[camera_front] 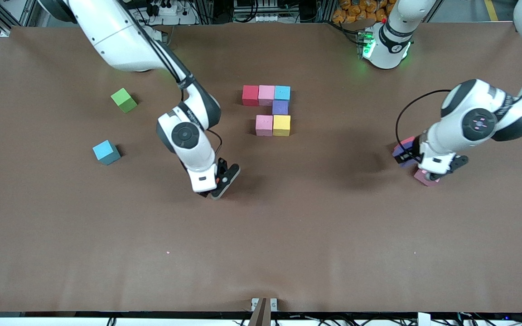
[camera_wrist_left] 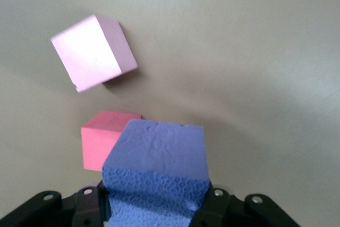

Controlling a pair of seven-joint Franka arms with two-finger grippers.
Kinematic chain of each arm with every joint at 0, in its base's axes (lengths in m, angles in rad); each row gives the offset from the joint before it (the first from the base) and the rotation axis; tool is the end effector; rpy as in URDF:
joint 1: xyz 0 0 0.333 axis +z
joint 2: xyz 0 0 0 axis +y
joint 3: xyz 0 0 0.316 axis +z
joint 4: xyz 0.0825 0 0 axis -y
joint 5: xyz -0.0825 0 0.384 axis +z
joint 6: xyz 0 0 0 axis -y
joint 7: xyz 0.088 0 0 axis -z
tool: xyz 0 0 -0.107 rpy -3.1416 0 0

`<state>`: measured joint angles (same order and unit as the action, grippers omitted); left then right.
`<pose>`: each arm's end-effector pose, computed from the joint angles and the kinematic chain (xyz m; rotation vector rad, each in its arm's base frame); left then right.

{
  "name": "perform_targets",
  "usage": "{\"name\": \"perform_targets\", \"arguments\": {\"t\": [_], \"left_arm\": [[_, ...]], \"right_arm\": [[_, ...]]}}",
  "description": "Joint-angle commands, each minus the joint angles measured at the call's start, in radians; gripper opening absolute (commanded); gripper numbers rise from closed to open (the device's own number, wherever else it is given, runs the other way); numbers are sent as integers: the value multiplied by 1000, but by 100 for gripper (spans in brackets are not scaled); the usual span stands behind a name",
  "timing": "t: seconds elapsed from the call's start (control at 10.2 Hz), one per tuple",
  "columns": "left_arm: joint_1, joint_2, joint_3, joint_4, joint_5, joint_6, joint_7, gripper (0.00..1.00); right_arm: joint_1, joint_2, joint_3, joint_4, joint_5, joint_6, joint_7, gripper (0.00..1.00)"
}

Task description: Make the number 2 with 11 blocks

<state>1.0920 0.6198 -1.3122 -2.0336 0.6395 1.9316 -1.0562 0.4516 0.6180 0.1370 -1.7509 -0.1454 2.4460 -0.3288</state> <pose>0.5570 -0.0492 0.3226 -2.9551 -0.7869 0.2318 0.5654 0.3668 0.2288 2.7494 1.4963 0.1364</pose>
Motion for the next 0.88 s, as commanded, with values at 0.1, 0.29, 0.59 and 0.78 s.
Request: {"name": "perform_targets", "arguments": {"t": [0.1,0.29,0.59,0.78], "left_arm": [[-23,-12,5,168,-58,-89,18,8],[-21,-12,13,228,-58,-101,37,8],[-20,-11,42,294,-60,-146,94,8],[-20,-9,68,296,-61,-146,123,8]], "right_arm": [[7,-141,44,-155,-22,-2,-120,32],[5,-193,107,-223,-23,1,-125,30],[13,-205,176,-277,-95,37,-130,31],[30,-202,182,-326,-111,111,-133,31]]}}
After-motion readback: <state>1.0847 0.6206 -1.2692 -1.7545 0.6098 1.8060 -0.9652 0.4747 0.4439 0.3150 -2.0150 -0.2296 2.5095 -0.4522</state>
